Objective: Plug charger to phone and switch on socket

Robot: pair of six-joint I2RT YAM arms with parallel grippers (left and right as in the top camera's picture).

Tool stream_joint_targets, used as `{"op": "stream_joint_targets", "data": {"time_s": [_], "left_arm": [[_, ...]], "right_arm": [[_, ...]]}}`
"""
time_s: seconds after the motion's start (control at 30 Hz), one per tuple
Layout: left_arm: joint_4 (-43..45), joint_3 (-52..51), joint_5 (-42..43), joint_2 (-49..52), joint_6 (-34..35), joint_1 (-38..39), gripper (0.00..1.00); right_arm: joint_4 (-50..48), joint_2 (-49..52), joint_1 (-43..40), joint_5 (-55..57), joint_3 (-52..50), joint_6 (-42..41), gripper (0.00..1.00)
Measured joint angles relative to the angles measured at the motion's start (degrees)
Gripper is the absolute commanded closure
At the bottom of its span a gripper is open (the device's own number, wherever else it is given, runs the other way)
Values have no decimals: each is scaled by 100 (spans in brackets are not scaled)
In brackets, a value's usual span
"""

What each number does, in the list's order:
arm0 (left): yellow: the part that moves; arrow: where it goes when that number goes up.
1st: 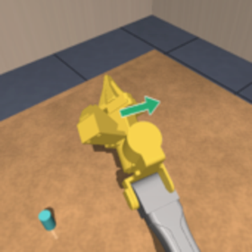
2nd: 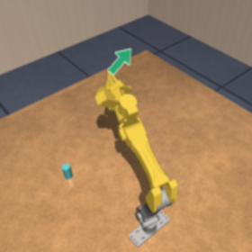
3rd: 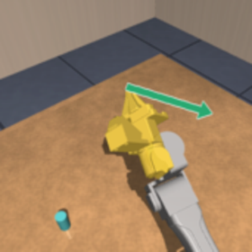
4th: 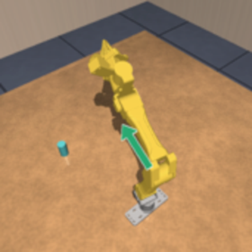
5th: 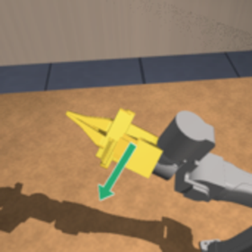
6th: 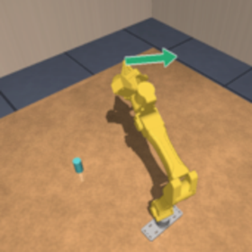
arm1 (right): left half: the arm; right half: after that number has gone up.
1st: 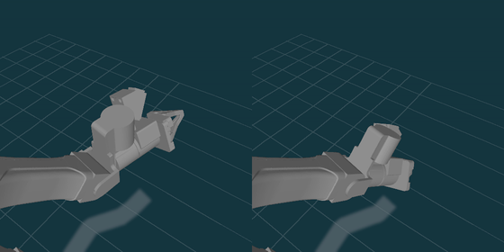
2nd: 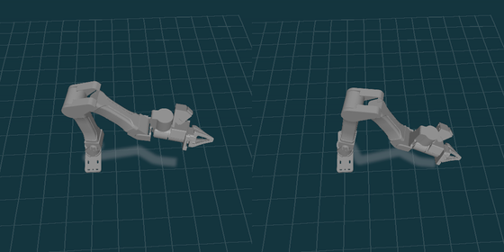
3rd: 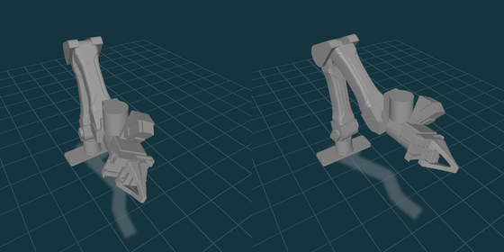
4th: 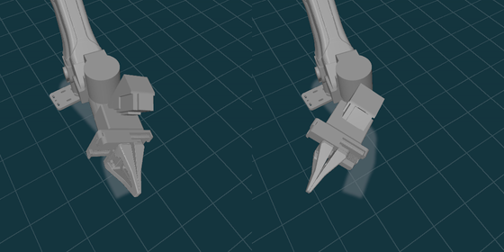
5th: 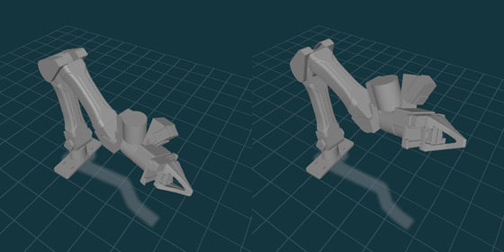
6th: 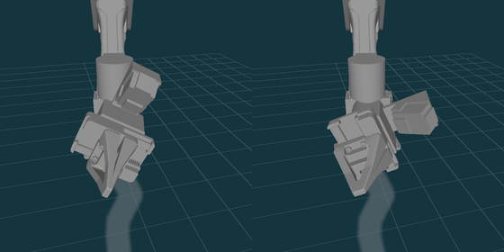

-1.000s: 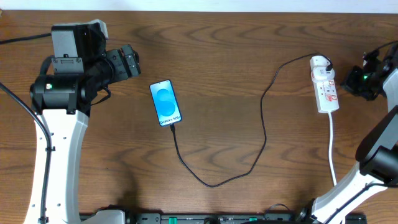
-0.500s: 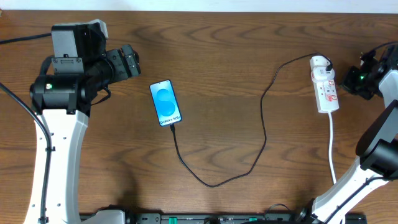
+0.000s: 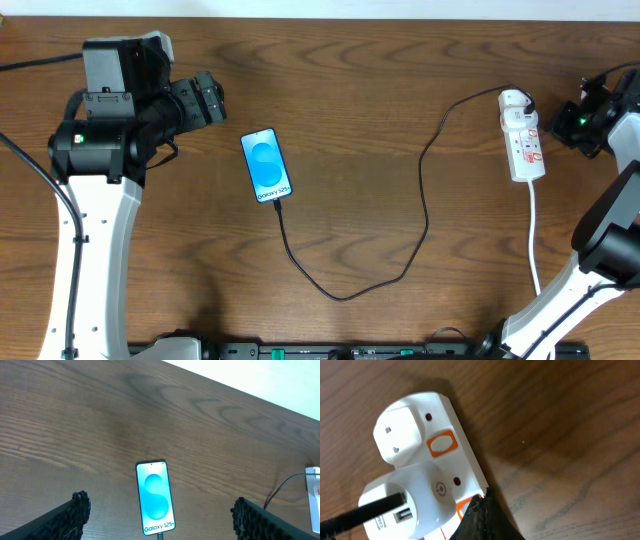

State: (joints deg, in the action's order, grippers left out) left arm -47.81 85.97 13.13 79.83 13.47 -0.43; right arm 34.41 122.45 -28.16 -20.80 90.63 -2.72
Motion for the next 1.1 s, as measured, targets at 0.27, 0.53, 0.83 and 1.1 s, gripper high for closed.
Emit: {"op": "stream_joint_targets", "data": {"time_s": [0.27, 0.53, 0.83, 1.1], "left_arm": [[0, 0, 0, 0, 0, 0, 7], [0, 0, 0, 0, 0, 0, 7], [0, 0, 0, 0, 0, 0, 7], [0, 0, 0, 0, 0, 0, 7]], "right_arm": [[-212, 0, 72, -11, -136, 2, 99], [-258, 0, 96, -17, -136, 2, 99], [-256, 0, 181, -15, -168, -9, 99], [-251, 0, 184, -20, -330, -55, 99]]}}
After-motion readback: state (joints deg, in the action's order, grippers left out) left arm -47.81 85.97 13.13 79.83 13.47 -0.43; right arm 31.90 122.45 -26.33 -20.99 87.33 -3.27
